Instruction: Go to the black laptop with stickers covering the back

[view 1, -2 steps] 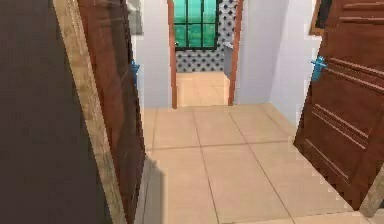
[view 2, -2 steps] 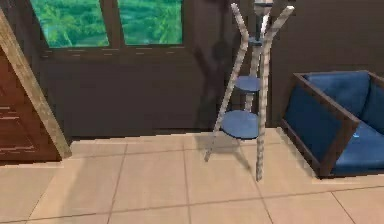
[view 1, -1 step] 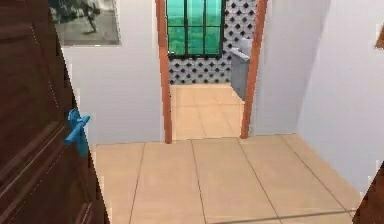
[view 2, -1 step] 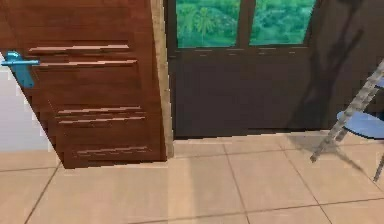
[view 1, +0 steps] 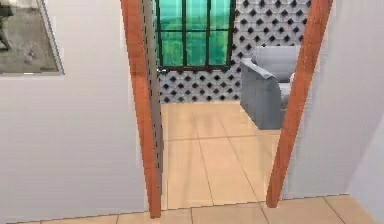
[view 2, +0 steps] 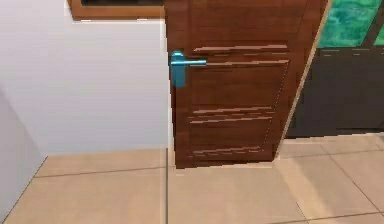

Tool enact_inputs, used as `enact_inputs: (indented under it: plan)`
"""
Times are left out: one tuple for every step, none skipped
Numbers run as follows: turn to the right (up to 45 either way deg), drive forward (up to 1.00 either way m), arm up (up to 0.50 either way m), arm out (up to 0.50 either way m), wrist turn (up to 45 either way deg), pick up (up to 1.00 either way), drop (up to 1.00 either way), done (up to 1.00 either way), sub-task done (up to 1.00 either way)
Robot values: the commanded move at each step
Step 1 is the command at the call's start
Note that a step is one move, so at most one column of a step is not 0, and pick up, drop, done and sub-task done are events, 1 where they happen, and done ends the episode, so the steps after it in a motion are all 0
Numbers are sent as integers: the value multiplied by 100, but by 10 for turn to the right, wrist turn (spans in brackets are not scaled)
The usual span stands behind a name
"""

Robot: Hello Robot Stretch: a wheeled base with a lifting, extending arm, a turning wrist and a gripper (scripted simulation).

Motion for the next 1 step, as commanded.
enact_inputs:
  plan:
    - [0,100,0,0,0,0,0,0,0]
